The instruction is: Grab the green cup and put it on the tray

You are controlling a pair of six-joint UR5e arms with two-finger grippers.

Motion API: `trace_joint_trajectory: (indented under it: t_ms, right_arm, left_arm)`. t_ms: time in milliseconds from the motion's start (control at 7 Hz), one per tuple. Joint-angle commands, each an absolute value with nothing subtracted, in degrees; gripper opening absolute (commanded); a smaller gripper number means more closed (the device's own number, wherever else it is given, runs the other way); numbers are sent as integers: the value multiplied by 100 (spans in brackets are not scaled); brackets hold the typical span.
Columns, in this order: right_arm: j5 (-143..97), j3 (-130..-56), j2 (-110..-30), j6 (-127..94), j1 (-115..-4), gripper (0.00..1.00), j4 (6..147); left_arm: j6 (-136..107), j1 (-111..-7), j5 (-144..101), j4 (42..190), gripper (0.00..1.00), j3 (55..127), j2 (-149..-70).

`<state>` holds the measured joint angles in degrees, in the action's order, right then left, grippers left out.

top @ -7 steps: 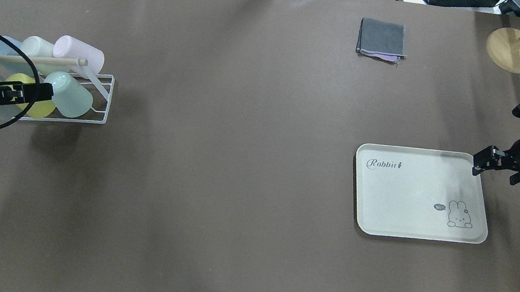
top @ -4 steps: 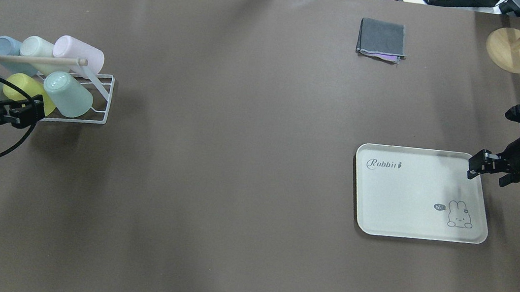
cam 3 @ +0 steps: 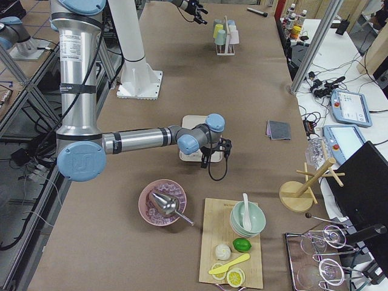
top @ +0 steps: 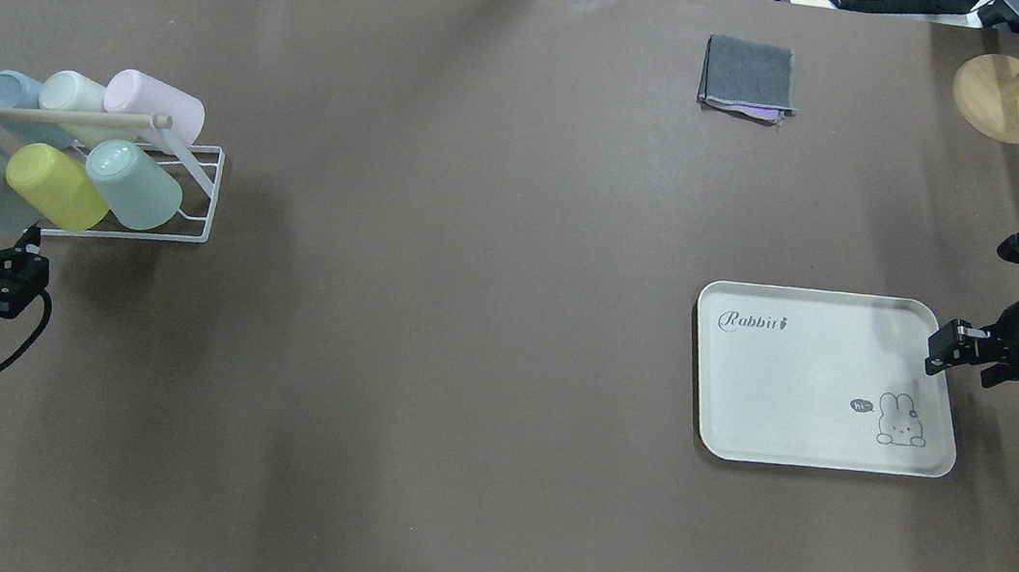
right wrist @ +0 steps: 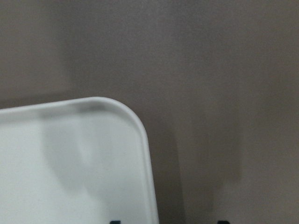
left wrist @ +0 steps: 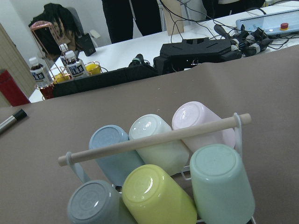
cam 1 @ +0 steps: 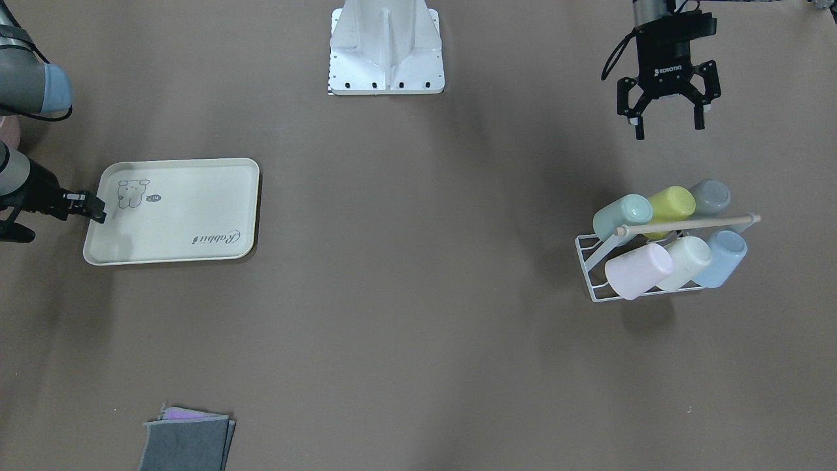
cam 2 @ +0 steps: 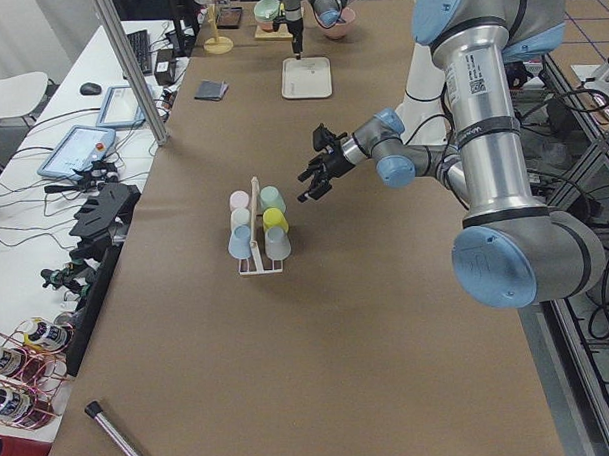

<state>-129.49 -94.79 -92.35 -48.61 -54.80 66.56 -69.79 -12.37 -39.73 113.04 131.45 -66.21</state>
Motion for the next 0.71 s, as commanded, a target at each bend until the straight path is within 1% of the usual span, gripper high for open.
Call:
trace_joint_trajectory:
  t_ms: [0,143,286,571]
  right_arm:
    - [-12999,-9501,-9238,-4957,-5458,64,6530]
    - [-12982,-9484,-9176,-4966,-5441,52,6539]
    - [-12955,-9475,-9167,-5053,-5388,51,6539]
    - [-12937,-9378,-9176,-5080,-5309,52,6530]
  left_arm:
    - [-5294,-1099,-3552,11285,98,13096,-6539]
    - [-4369,-1099,-3542,11285,98,13096,-6539]
    - [-3524,-1125,-3542,11285,98,13096,-6539]
    - [-553,-1151,-3542,11303,98,13096,-6539]
